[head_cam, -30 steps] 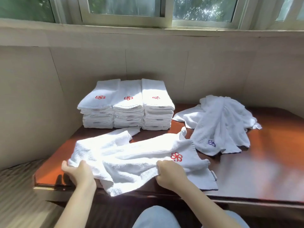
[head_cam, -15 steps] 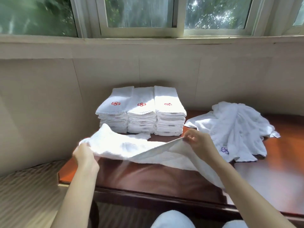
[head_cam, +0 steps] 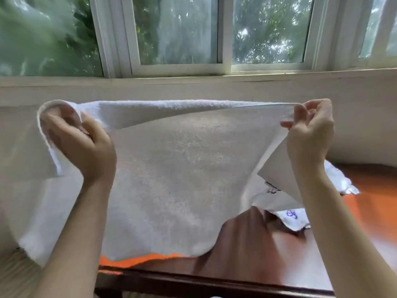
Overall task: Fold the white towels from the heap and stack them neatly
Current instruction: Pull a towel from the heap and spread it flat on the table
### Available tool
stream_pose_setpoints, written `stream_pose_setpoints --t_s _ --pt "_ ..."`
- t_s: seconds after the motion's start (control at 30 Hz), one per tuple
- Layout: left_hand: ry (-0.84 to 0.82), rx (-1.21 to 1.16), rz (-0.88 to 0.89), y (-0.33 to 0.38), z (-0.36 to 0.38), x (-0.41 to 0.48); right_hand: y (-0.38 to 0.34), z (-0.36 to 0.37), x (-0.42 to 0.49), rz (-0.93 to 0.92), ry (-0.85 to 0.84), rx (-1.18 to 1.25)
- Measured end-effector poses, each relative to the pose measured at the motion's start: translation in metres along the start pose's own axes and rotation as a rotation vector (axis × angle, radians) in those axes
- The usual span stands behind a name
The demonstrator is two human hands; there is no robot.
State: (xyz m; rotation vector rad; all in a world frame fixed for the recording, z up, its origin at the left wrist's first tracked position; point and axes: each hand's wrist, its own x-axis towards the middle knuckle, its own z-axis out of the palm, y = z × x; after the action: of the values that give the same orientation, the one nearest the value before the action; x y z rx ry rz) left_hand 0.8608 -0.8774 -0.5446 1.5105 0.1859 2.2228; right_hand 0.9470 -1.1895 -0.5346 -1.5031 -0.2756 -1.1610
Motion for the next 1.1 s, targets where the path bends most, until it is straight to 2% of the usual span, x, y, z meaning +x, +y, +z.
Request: stream_pose_setpoints --t_s 0.13,0.2,0.23,0.3,0.37,0.43,0.47,0.53,0.6,0.63,0.67,0.73,0.8,0.9,1.0,1.03,1.1 --pt "-0.075 -0.043 0.182 -0.011 0.021 0.007 0.009 0.011 0.009 -0.102 0.037 -0.060" --pt "-0.190 -0.041 0.201 -0.016 0.040 0.009 0.014 0.023 0.015 -0.183 0.119 -0.049" --pt "-0.291 -0.048 0.165 -0.021 0.052 0.007 0.017 0.031 0.020 -0.225 0.149 -0.025" --pt "-0.564 -0.051 -0.096 -0.039 0.074 -0.009 0.033 0.049 0.032 -0.253 0.097 -0.044" --pt "-0.886 0.151 -0.328 -0.064 0.094 -0.035 0.063 0.064 0.041 -0.201 -0.137 -0.151" --pt "-1.328 0.513 -0.279 -0.091 0.106 -0.067 0.110 0.072 0.032 -0.025 -0.519 -0.373" --pt "-1.571 0.615 -0.259 -0.100 0.107 -0.088 0.135 0.071 0.019 0.085 -0.705 -0.520" --pt "-2.002 0.607 -0.264 -0.112 0.101 -0.139 0.187 0.061 -0.023 0.256 -1.008 -0.704" --pt "-2.211 0.602 -0.307 -0.117 0.079 -0.200 0.227 0.042 -0.077 0.291 -1.221 -0.760" --pt "-2.238 0.611 -0.321 -0.116 0.065 -0.227 0.241 0.031 -0.104 0.269 -1.289 -0.811" --pt "-2.183 0.612 -0.348 -0.115 0.050 -0.248 0.252 0.021 -0.126 0.215 -1.302 -0.875" --pt "-1.968 0.600 -0.351 -0.111 0.028 -0.273 0.260 0.008 -0.151 0.086 -1.147 -0.917" --pt "-1.831 0.617 -0.322 -0.106 0.022 -0.277 0.258 0.003 -0.154 0.076 -1.043 -0.752" --pt "-1.906 0.739 -0.265 -0.093 0.031 -0.263 0.252 -0.006 -0.144 0.195 -0.864 -0.559" --pt "-1.962 0.831 -0.065 -0.063 0.054 -0.247 0.262 -0.019 -0.120 0.192 -0.409 -0.622" --pt "-1.978 0.789 -0.016 -0.047 0.062 -0.247 0.266 -0.024 -0.108 0.209 -0.337 -0.665" --pt "-1.964 0.573 0.047 -0.010 0.080 -0.257 0.278 -0.037 -0.079 0.349 -0.396 -0.714"
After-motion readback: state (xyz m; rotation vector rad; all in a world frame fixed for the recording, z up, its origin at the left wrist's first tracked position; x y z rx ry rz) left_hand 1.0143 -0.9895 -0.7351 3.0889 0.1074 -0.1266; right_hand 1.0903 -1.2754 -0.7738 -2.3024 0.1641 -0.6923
